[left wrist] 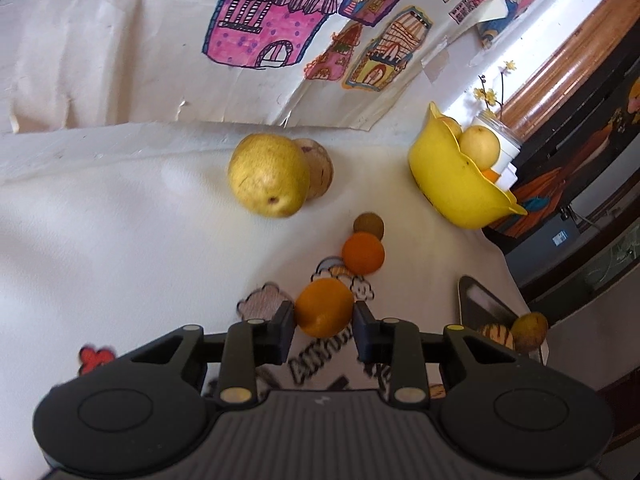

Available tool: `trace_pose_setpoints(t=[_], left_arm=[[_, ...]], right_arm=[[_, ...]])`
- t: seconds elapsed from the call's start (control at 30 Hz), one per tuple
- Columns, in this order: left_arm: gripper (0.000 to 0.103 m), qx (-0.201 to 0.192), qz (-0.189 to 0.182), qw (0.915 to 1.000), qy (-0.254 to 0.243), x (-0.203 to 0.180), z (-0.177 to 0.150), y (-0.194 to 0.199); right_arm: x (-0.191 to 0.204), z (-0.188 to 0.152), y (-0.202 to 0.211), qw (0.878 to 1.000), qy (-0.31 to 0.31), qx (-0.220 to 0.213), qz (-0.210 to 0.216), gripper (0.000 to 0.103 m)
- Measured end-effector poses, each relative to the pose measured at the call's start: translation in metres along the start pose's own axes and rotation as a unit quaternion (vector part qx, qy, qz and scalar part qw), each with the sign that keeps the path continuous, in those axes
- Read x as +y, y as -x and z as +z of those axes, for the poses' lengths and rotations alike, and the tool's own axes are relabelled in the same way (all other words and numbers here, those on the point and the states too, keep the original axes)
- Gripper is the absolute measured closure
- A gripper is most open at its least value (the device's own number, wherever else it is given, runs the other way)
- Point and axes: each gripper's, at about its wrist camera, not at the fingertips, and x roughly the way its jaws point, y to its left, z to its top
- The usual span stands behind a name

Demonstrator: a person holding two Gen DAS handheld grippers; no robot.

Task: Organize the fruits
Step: 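Carry the orange in the left tool while the right tool carries the melon to the tray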

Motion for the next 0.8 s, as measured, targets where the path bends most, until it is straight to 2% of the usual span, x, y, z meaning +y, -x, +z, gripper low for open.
trace_pose_setpoints(t=[0.23,0.43,0.6,0.8], left_arm=[[0.070,-0.007,0.004,0.9997,-0.021,-0.007,-0.028,0.028],[0.070,-0.007,-0.008,0.9989,-0.046,-0.026,-0.048,0.045],[0.070,-0.002,-0.020,0.9969,-0.075,-0.058,-0.057,0.048],[0.070,-0.004,-0.036,0.9924,-0.117,-0.105,-0.067,0.043]], right_arm=[[0.002,-0.016,0.041,1.000,-0.019,-0.019,0.015,0.058],[-0.014,-0.028,0.076,0.997,-0.067,-0.041,0.020,0.058],[-0.034,-0.034,0.103,0.994,-0.093,-0.065,0.011,0.058],[-0.067,-0.045,0.125,0.989,-0.113,-0.087,-0.025,0.058]])
